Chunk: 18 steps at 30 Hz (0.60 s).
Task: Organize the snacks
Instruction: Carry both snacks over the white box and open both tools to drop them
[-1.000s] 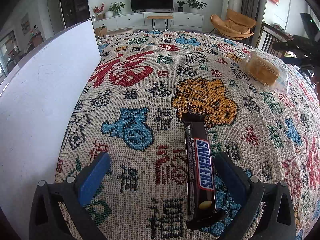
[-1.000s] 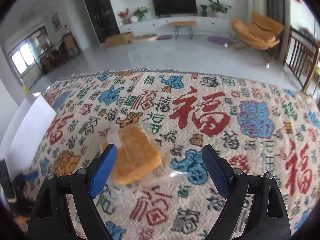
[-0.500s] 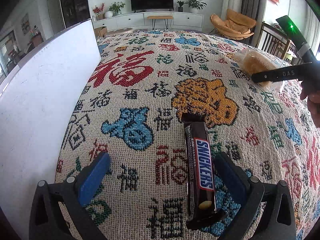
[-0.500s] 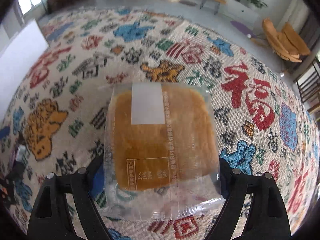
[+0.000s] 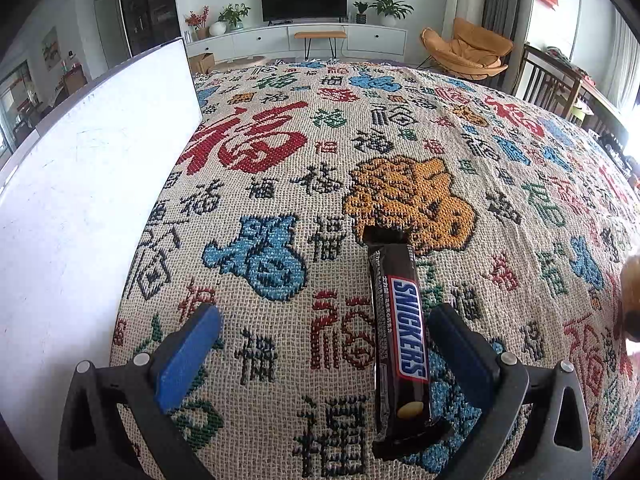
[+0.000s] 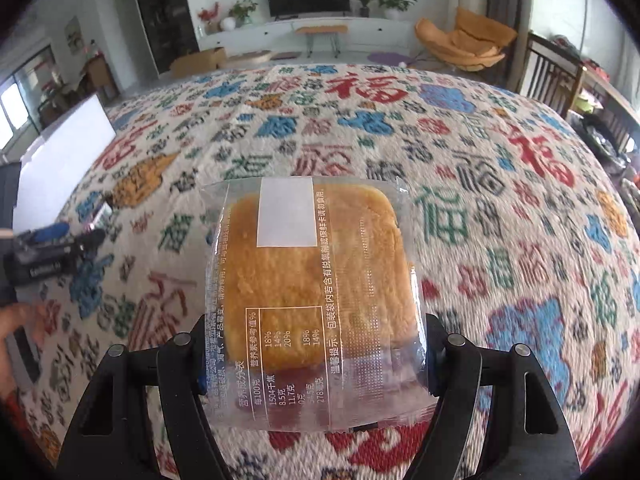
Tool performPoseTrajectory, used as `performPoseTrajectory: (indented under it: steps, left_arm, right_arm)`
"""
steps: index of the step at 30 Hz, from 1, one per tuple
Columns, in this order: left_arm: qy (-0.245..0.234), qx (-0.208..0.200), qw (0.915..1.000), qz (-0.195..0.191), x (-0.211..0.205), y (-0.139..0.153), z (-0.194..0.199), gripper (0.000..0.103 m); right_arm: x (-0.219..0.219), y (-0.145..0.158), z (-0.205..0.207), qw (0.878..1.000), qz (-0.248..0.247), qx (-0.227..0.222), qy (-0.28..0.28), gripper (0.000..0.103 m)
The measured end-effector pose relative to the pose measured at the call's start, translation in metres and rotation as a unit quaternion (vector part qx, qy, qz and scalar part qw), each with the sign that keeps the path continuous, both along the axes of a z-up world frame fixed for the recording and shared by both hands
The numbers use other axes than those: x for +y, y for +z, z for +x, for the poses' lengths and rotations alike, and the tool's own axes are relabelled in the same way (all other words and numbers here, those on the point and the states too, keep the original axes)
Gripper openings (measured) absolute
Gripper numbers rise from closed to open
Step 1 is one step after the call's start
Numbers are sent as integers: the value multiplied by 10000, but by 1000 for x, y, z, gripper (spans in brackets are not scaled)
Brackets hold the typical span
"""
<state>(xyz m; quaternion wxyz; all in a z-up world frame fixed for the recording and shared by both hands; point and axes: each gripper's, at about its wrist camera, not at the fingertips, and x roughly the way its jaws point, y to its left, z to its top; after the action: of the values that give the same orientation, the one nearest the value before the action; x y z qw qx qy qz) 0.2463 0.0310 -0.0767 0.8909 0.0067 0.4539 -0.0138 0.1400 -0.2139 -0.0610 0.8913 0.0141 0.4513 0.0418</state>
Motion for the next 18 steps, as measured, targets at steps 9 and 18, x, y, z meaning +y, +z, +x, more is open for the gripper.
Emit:
performPoseTrajectory:
  steps: [9,18]
  left_arm:
    - [0,-2,10000,0,-1,0,-1,103]
    - [-410,351,9985,-36,-1,4,-2,103]
  right_arm:
    - [7,-12,-17,9987,-399,-172,-257,80]
    - [0,-12,-19,9991,-242,-112,-317,84]
